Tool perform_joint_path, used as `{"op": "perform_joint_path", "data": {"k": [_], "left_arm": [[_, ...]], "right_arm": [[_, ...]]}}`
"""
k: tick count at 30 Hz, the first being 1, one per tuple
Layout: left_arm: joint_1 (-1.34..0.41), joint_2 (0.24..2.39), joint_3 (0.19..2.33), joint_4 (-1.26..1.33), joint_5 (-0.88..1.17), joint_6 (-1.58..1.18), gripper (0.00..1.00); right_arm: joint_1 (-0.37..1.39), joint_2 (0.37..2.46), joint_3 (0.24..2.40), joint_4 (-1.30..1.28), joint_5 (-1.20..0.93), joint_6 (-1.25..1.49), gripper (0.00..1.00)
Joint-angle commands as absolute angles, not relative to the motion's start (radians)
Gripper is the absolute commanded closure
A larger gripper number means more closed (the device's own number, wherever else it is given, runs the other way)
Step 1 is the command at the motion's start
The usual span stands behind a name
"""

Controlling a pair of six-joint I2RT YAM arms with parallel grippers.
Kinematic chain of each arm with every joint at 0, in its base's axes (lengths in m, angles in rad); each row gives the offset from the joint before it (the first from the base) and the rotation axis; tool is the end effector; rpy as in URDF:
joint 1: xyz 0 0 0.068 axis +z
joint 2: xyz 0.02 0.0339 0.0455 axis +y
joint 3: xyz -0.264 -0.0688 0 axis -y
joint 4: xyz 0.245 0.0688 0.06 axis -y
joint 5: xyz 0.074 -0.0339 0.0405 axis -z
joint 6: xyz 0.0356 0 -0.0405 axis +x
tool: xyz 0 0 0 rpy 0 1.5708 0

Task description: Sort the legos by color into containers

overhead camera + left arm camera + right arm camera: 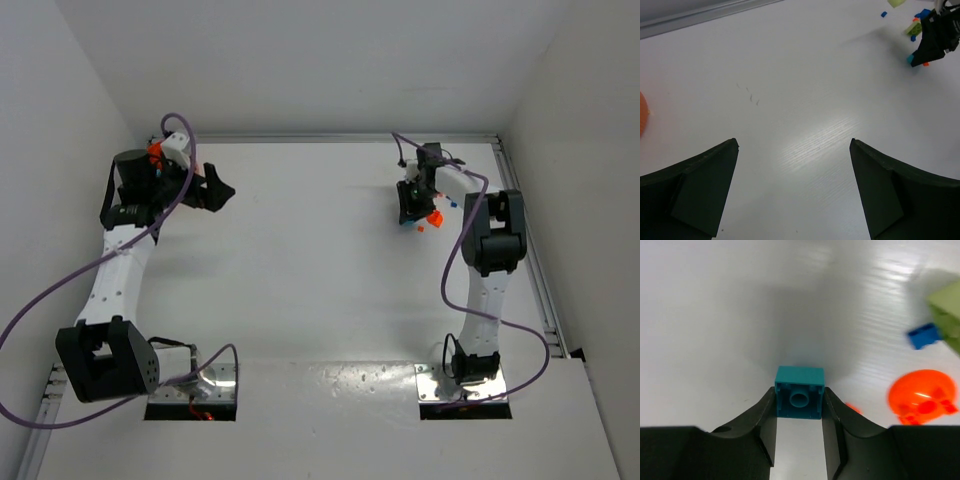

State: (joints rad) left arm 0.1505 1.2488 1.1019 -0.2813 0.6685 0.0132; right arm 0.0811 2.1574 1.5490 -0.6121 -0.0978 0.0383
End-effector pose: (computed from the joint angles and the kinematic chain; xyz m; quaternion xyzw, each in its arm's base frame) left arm 0.2805 0.0202 0.3451 0.1225 0.8049 -0.2333 0.5316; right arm 0.4373 0.0390 0.1398 -0.0296 0.9831 0.0584 0.1709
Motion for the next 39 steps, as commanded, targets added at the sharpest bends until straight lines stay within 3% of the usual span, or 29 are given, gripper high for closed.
{"op": "perform_joint_path", "data": {"k": [1, 7, 16, 27, 39], "left_arm": [[0.161, 1.204, 1.048, -0.218, 0.758, -0.011, 0.0], [0.049, 1.173, 0.963, -0.12, 0.867, -0.166, 0.0], [-0.213, 1.198, 0.953, -0.189, 0.733, -0.006, 0.0], [-0.356, 1.261, 0.972, -0.155, 0.572, 0.048, 0.0], [-0.365, 1.312, 1.002, -0.098, 0.514, 0.06, 0.0]], "right_arm": [[0.087, 2.046, 1.586, -0.658, -0.376, 0.029, 0.91], [0.158, 2.066, 1.675, -0.712, -0.788, 0.187, 0.92], [0.304, 2.088, 1.729, -0.506, -1.133, 0.477, 0.92], [0.394, 2.048, 1.621, -0.235, -1.209, 0.756, 0.92], [0.432, 2.039, 1.536, -0.042, -1.281, 0.92, 0.92]]}}
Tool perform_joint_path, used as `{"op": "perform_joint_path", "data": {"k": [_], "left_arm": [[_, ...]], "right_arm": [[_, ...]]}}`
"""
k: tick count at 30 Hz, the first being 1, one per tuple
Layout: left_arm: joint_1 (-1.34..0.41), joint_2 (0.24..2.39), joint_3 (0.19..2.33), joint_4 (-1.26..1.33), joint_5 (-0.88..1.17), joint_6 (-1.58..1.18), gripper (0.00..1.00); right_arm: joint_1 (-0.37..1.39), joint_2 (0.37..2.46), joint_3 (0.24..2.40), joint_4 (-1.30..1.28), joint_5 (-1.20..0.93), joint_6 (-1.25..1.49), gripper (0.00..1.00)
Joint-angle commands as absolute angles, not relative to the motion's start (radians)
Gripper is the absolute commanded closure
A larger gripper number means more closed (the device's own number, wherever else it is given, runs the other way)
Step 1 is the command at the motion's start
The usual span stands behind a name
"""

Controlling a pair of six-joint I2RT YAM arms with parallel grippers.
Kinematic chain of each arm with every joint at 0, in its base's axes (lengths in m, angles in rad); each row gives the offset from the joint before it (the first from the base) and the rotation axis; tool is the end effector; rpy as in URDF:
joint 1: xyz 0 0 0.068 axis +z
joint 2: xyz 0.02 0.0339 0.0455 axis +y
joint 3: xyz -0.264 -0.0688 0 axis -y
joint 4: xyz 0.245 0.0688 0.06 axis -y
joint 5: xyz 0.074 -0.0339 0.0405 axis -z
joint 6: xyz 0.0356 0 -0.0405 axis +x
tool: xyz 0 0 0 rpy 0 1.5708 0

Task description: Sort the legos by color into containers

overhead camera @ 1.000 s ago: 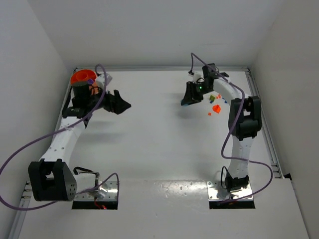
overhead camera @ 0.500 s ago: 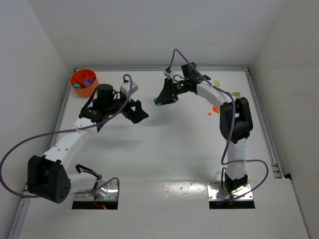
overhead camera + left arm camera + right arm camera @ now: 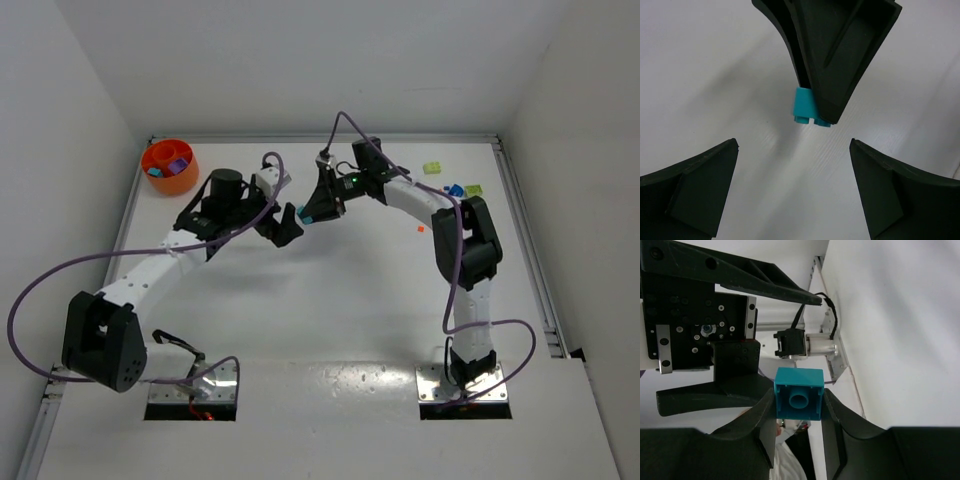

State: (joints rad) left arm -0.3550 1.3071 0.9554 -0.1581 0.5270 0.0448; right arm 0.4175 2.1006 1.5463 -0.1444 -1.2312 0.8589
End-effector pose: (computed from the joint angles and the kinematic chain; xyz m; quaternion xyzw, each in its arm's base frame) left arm 0.2688 -0.1187 0.2892 0.2945 0.7900 -0.2974 0.4479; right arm 0.4060 0.2168 0.2081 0.0760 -0.7755 -0.6258 0.0349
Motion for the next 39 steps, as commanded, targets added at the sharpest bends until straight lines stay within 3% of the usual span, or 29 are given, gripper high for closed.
{"op": "perform_joint_path", "data": {"k": [1, 5, 8, 14, 26, 30, 35, 39], "left_arm": [[-0.365, 1.312, 1.011, -0.088, 0.529, 0.051, 0.0], [-0.365, 1.321, 1.011, -0.061, 0.572, 0.028, 0.0], [-0.365, 1.331, 1.011, -0.049, 0.595, 0.017, 0.06], [-0.365, 1.341, 1.02, -0.04, 0.638, 0.017, 0.18], [-0.365, 1.341, 1.038, -0.04, 0.627, 0.008, 0.29], [-0.356, 1.341, 1.048, -0.04, 0.627, -0.003, 0.39], [-0.356, 1.35, 1.069, -0.04, 0.627, -0.012, 0.41], [-0.356, 1.359, 1.069, -0.04, 0.627, -0.012, 0.53]], "right_arm": [[0.433, 2.039, 1.536, -0.031, -1.29, 0.931, 0.92], [0.433, 2.039, 1.441, 0.236, -1.318, 1.168, 0.92], [0.442, 2.039, 1.417, 0.383, -1.339, 1.29, 0.92], [0.451, 2.039, 1.408, 0.446, -1.348, 1.353, 0.92], [0.451, 2.048, 1.408, 0.46, -1.348, 1.367, 0.92], [0.451, 2.057, 1.408, 0.46, -1.348, 1.367, 0.92], [0.451, 2.057, 1.399, 0.46, -1.348, 1.377, 0.92], [0.451, 2.057, 1.399, 0.471, -1.348, 1.388, 0.92]]}}
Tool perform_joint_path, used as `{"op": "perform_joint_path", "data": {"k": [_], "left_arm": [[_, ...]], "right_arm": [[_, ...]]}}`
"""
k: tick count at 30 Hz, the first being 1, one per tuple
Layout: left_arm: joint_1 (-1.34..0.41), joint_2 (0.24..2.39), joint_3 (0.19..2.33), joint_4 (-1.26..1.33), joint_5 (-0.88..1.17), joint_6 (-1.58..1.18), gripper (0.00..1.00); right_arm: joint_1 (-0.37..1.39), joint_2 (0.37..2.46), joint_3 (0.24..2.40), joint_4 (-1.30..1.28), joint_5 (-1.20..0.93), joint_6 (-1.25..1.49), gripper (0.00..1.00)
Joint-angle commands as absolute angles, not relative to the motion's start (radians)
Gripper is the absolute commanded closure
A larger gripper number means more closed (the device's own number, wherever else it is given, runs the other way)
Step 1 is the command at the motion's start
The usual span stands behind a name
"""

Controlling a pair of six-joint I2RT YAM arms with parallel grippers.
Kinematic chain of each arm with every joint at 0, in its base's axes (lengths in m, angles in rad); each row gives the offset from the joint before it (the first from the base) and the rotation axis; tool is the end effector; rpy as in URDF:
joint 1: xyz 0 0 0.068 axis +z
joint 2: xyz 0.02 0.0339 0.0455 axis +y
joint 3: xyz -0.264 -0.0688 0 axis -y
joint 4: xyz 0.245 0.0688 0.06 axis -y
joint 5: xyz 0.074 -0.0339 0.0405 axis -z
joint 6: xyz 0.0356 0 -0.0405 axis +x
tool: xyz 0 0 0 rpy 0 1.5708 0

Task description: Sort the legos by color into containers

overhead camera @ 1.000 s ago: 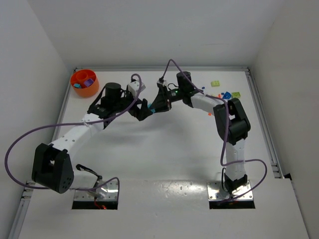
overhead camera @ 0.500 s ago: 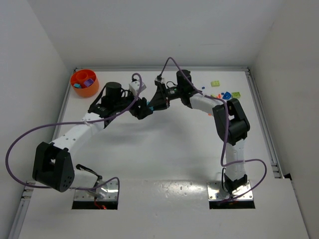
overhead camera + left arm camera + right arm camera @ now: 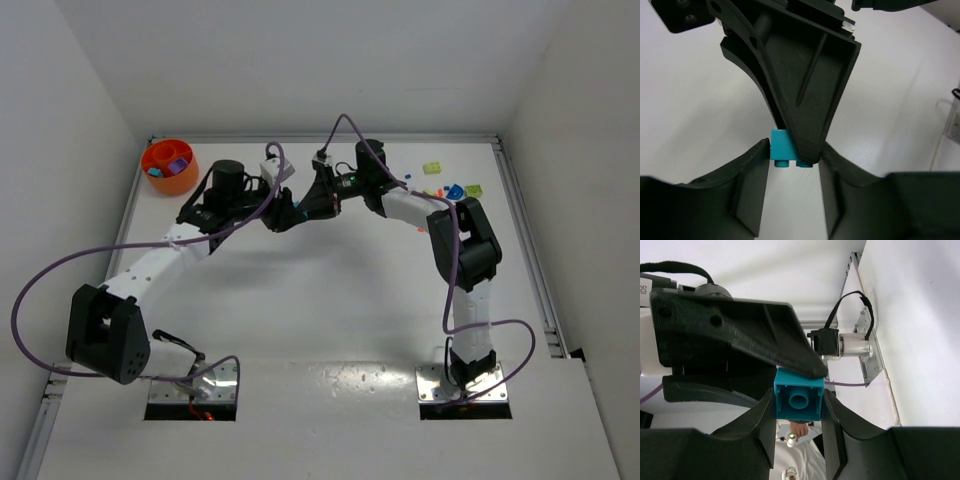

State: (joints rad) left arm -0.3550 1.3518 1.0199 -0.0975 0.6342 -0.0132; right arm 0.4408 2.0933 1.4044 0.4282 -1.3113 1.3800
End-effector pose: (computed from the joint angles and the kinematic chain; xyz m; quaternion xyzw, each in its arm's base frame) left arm 0.2807 -0.1266 0.3053 0.3020 0.7593 -0.3519 0.4566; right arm 0.4008 0.2271 0.2114 0.0468 -0.7286 -0.6779 0.0856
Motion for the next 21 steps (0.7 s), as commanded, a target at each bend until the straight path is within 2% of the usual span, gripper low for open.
{"op": "perform_joint_path", "data": {"k": [1, 5, 8, 9, 10, 16, 18, 21], "left_arm": [[-0.356, 1.359, 1.069, -0.04, 0.637, -0.012, 0.6], [-0.356, 1.359, 1.069, -0.04, 0.637, -0.003, 0.78], [-0.356, 1.359, 1.069, -0.06, 0.637, 0.006, 0.82], [-0.356, 1.35, 1.069, -0.07, 0.626, 0.006, 0.82], [-0.356, 1.35, 1.069, -0.071, 0.617, 0.017, 0.82], [-0.324, 1.293, 0.996, -0.115, 0.607, 0.035, 0.86], [-0.304, 1.275, 0.986, -0.142, 0.577, 0.048, 0.87], [-0.22, 1.249, 0.977, -0.199, 0.528, 0.032, 0.87]], "right_arm": [[0.451, 2.057, 1.399, 0.471, -1.357, 1.388, 0.92], [0.451, 2.057, 1.399, 0.48, -1.358, 1.397, 0.86], [0.42, 2.057, 1.408, 0.489, -1.358, 1.397, 0.7], [0.411, 2.057, 1.408, 0.489, -1.367, 1.397, 0.57], [0.402, 2.057, 1.423, 0.489, -1.376, 1.397, 0.51], [0.278, 2.066, 1.509, 0.489, -1.385, 1.397, 0.43], [0.227, 2.066, 1.509, 0.489, -1.385, 1.375, 0.42], [0.155, 2.054, 1.509, 0.402, -1.375, 1.284, 0.39]]}}
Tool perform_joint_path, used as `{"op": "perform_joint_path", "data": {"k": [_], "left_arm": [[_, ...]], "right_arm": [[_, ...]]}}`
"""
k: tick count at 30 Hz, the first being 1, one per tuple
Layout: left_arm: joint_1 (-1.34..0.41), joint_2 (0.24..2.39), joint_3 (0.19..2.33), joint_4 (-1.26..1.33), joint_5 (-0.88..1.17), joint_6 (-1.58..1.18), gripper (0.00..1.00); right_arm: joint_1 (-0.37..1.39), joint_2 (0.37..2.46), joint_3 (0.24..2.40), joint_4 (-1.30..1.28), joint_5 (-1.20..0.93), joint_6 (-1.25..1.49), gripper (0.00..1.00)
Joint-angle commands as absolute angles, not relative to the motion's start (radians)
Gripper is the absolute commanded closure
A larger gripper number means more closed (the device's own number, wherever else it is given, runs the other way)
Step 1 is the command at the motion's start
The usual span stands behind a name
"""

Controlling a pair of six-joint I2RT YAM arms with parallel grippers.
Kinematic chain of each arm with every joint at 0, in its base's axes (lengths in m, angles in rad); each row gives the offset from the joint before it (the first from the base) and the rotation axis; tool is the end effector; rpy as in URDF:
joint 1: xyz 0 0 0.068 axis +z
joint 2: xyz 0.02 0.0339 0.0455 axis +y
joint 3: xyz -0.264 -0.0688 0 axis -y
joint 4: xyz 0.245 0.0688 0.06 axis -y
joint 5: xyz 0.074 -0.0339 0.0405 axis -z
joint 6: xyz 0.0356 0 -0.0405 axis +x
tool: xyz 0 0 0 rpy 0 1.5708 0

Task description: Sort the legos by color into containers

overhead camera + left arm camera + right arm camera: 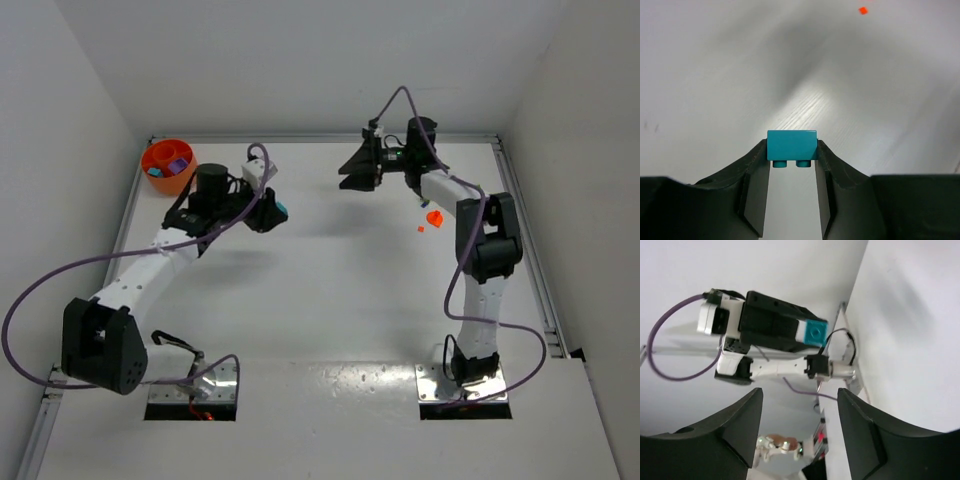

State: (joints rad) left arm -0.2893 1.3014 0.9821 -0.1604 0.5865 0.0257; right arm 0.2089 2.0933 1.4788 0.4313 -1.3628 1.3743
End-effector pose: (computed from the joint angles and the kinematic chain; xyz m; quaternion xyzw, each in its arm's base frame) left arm 0.2753 -0.1025 0.3002 0.2765 0.7847 -0.3102 0.4600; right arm 0.4491 0.1308 0.2352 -0.0077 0.7202 0.6937 0.0045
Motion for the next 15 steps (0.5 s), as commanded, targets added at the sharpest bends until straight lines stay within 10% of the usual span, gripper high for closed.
{"op": "perform_joint_path", "data": {"k": [1, 7, 15], "left_arm": [[-0.192, 1.249, 0.988, -0.227, 0.528, 0.032, 0.87], [0.093, 1.344, 1.182, -0.438, 0.482, 0.129, 0.87], [0.339, 1.584, 1.463, -0.477, 0.437, 0.199, 0.88]], "right_arm": [[0.14, 2.045, 1.509, 0.368, -1.374, 1.249, 0.38], [0.119, 2.025, 1.828, -0.705, -0.826, 0.292, 0.32], [0.106, 1.987, 1.743, -0.673, -0.779, 0.287, 0.32]]}}
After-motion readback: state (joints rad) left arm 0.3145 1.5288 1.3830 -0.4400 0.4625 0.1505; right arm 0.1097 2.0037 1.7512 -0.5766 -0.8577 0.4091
